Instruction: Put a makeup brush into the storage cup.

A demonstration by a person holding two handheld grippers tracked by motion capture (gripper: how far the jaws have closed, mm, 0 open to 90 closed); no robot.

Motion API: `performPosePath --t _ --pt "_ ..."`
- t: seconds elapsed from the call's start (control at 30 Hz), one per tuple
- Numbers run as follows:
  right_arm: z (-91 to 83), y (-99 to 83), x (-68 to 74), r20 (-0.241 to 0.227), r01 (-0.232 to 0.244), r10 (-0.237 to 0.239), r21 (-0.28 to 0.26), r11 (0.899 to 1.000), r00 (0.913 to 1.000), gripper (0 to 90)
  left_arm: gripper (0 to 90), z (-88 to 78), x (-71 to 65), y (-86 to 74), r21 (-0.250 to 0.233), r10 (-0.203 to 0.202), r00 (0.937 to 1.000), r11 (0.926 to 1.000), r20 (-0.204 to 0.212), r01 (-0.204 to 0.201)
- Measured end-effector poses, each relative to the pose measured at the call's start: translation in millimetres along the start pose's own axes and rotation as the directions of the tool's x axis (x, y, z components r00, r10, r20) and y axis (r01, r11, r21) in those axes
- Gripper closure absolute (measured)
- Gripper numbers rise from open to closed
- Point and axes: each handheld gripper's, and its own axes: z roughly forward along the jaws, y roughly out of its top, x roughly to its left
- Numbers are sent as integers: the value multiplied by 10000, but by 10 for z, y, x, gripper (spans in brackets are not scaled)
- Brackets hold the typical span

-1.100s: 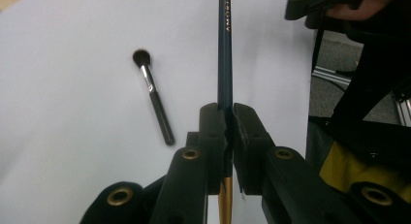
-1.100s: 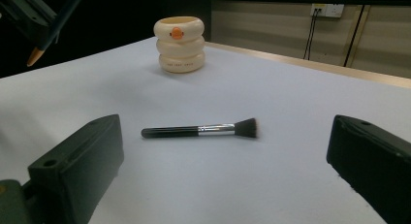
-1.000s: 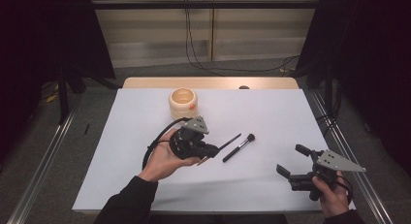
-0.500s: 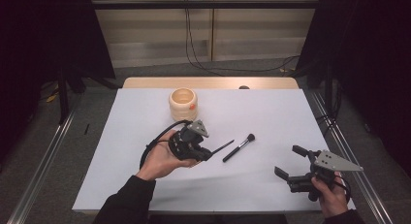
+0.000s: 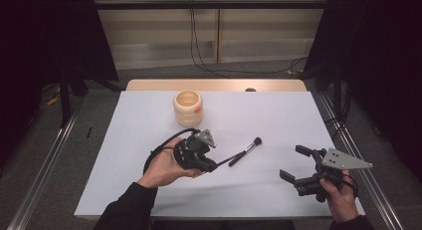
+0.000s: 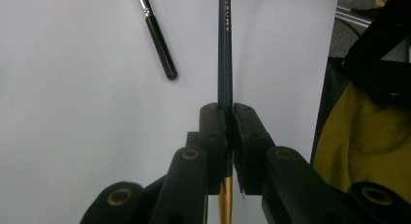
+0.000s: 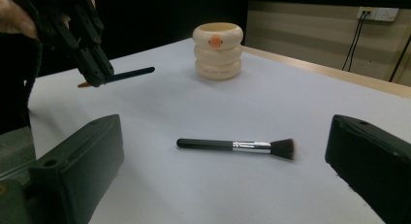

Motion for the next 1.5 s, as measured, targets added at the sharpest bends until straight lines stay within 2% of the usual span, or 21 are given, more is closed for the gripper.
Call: performPosePath --t 0.03,0.1,0.13,0.2,0.23,0.6,0.67,0.73,0.8,0.87,0.9,0.93,0.97,1.03,1.1,1.13,1.2,1.27,1.33,1.4,1.5 --pt "7 14 5 -15 -27 27 -35 10000 10000 4 837 -9 12 -3 79 214 9998 9997 42 -214" --pt "25 35 14 17 -37 37 -56 10000 10000 15 836 -11 5 -6 -35 -32 10000 10000 15 32" --pt "41 47 18 14 -77 77 -35 10000 10000 17 836 -5 12 -6 60 98 9999 9999 42 -98" --pt "80 85 20 -41 -74 74 32 10000 10000 35 836 16 5 -7 -1 -44 10000 10000 30 44" --pt "106 118 23 -119 -148 149 104 9998 9998 35 837 14 14 -2 158 141 9999 9998 5 -141" --pt "346 375 -60 -1257 -19 110 726 9974 9920 97 837 89 -45 26 156 236 9995 9996 211 -239" --pt "398 418 -53 -1277 128 -14 889 9960 9918 58 836 99 -47 27 176 273 9995 9995 170 -276" --pt "464 474 -40 -1704 343 -146 1137 9929 9853 60 836 111 -52 27 227 255 9995 9994 161 -258" --pt "516 517 -27 -1799 701 -461 1291 9892 9826 73 837 121 -45 26 286 237 9994 9993 245 -244" --pt "588 559 -9 -2212 1068 -687 1656 9804 9728 90 837 123 -52 23 315 172 9996 9993 201 -178" --pt "623 578 4 -2325 1318 -880 1802 9747 9686 90 837 116 -38 28 522 483 9986 9974 192 -492" --pt "658 597 20 -2481 1507 -991 1983 9685 9636 90 837 124 -48 25 420 388 9991 9983 162 -395" --pt "694 615 35 -2620 1667 -1069 2177 9617 9591 90 836 121 -42 25 498 547 9983 9972 221 -558" --pt "764 658 63 -2744 1858 -1089 2723 9441 9554 113 836 135 -60 22 397 469 9988 9981 157 -475" --pt "820 698 72 -2898 1999 -1125 2926 9351 9504 131 836 144 -61 24 528 537 9984 9971 192 -546" --pt "848 716 69 -3180 2244 -1251 2981 9278 9398 128 836 140 -52 28 648 715 9973 9953 172 -725" --pt "889 733 66 -3583 2535 -1320 3175 9137 9242 128 836 155 -67 24 555 573 9981 9967 227 -585" --pt "938 739 78 -4010 2870 -1354 3469 8929 9060 134 836 153 -57 29 698 749 9968 9946 264 -766" --pt "990 737 100 -4388 3262 -1414 3809 8652 8874 167 836 164 -64 27 724 715 9970 9947 284 -734" --pt "1027 734 120 -4655 3527 -1424 4035 8443 8735 205 836 181 -80 26 819 802 9962 9932 336 -827" --pt "1077 728 155 -5207 4113 -1578 4171 8105 8390 323 836 195 -77 31 875 771 9963 9929 376 -801"
